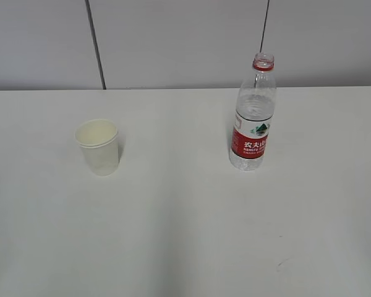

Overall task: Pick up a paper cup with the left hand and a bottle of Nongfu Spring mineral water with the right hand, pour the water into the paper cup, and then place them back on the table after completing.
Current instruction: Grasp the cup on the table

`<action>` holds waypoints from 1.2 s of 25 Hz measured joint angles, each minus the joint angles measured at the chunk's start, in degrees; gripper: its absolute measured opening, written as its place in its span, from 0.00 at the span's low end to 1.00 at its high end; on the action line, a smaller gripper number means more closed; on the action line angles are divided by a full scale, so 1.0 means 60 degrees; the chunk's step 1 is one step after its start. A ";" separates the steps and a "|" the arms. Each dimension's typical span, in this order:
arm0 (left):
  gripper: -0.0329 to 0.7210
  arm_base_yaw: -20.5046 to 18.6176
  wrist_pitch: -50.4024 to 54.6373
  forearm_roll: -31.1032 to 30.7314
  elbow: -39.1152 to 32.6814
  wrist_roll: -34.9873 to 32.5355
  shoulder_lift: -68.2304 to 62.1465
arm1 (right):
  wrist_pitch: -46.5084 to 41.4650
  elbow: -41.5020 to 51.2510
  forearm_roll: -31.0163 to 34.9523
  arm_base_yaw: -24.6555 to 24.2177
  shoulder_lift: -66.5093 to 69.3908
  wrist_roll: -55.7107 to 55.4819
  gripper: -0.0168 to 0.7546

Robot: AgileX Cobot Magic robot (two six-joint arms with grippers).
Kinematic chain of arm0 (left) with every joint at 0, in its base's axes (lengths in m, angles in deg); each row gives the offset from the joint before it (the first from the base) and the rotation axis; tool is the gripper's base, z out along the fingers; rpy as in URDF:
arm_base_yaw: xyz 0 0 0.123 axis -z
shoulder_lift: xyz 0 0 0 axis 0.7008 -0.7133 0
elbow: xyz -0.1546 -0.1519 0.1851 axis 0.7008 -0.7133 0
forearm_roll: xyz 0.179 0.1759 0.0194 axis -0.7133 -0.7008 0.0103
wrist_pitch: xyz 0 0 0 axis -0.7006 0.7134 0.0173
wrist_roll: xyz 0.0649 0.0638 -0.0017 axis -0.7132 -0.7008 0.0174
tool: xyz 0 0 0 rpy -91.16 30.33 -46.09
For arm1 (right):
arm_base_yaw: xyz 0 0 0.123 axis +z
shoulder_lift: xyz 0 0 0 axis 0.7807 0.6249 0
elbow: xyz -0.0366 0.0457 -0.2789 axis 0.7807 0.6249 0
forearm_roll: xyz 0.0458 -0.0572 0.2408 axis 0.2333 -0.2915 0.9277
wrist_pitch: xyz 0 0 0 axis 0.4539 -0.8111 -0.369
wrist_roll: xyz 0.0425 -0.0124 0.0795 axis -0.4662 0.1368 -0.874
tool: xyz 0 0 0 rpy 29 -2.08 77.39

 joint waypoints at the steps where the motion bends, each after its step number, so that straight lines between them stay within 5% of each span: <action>1: 0.36 0.0000 0.0000 0.0000 0.0000 0.0000 0.0000 | 0.0000 0.0000 0.0000 0.0000 0.0000 0.0000 0.67; 17: 0.36 0.0000 0.0000 0.0000 0.0000 0.0000 0.0000 | 0.0140 -0.0096 0.0000 0.0000 0.0000 -0.0121 0.67; 30: 0.36 0.0000 -0.1298 0.0000 0.0340 0.0000 -0.0316 | 0.3190 -0.0691 0.0283 0.0000 0.2559 -0.0194 0.67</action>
